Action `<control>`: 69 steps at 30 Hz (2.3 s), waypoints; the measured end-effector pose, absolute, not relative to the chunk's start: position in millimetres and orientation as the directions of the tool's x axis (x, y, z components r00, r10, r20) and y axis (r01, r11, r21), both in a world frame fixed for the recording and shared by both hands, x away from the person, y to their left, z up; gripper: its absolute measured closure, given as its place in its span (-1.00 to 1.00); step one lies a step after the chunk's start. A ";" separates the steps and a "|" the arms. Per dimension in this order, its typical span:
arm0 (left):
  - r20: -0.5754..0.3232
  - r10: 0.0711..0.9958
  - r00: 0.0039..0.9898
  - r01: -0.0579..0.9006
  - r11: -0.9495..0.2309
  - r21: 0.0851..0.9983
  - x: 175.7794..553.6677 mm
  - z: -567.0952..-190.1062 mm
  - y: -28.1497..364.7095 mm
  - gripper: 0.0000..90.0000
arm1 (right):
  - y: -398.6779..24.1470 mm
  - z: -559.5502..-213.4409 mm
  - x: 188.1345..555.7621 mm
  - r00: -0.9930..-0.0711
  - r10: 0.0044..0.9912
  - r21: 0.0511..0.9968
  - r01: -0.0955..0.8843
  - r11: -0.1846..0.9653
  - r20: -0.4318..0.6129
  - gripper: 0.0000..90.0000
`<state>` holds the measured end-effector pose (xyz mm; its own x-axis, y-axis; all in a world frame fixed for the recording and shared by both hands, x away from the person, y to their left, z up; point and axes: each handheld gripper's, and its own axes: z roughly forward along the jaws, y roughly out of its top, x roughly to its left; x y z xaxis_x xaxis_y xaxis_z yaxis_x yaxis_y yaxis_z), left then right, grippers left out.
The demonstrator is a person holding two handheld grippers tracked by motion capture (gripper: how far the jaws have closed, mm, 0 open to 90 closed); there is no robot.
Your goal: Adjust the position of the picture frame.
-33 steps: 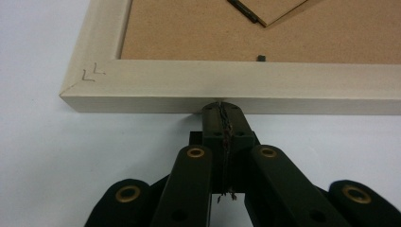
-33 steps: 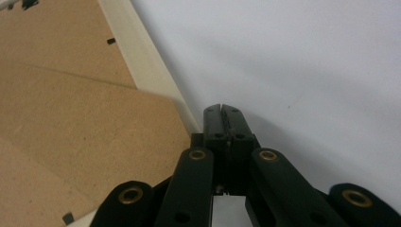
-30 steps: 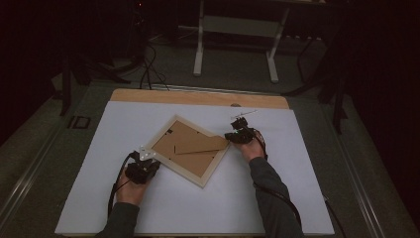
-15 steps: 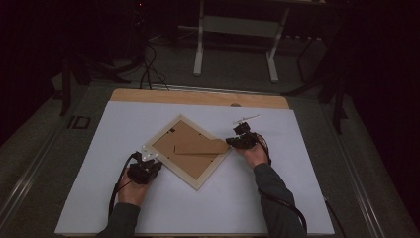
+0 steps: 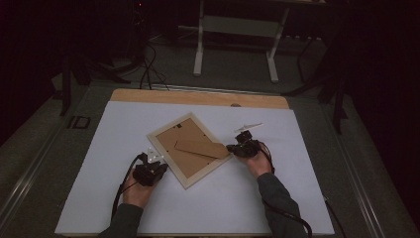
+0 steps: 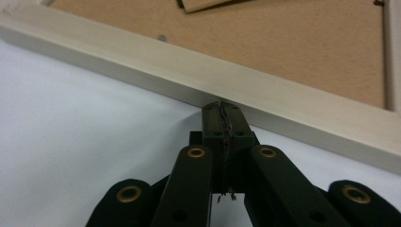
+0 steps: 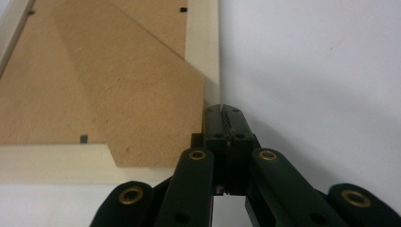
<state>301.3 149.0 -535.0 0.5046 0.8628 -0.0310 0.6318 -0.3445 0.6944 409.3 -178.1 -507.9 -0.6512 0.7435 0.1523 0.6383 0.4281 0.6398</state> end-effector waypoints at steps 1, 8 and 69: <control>-0.032 0.863 0.505 0.633 -0.344 0.693 301.2 -534.9 148.5 1.00 | -178.1 -507.9 407.2 -0.653 0.743 0.641 0.635 0.430 0.149 1.00; -0.043 0.864 0.502 0.639 -0.337 0.692 301.8 -534.8 148.7 1.00 | -177.9 -509.5 388.0 -0.652 0.744 0.654 0.629 0.421 0.147 1.00; -0.089 0.867 0.490 0.664 -0.306 0.682 370.5 -533.2 144.5 1.00 | -187.1 -520.5 311.0 -0.691 0.694 0.652 0.623 0.431 0.201 1.00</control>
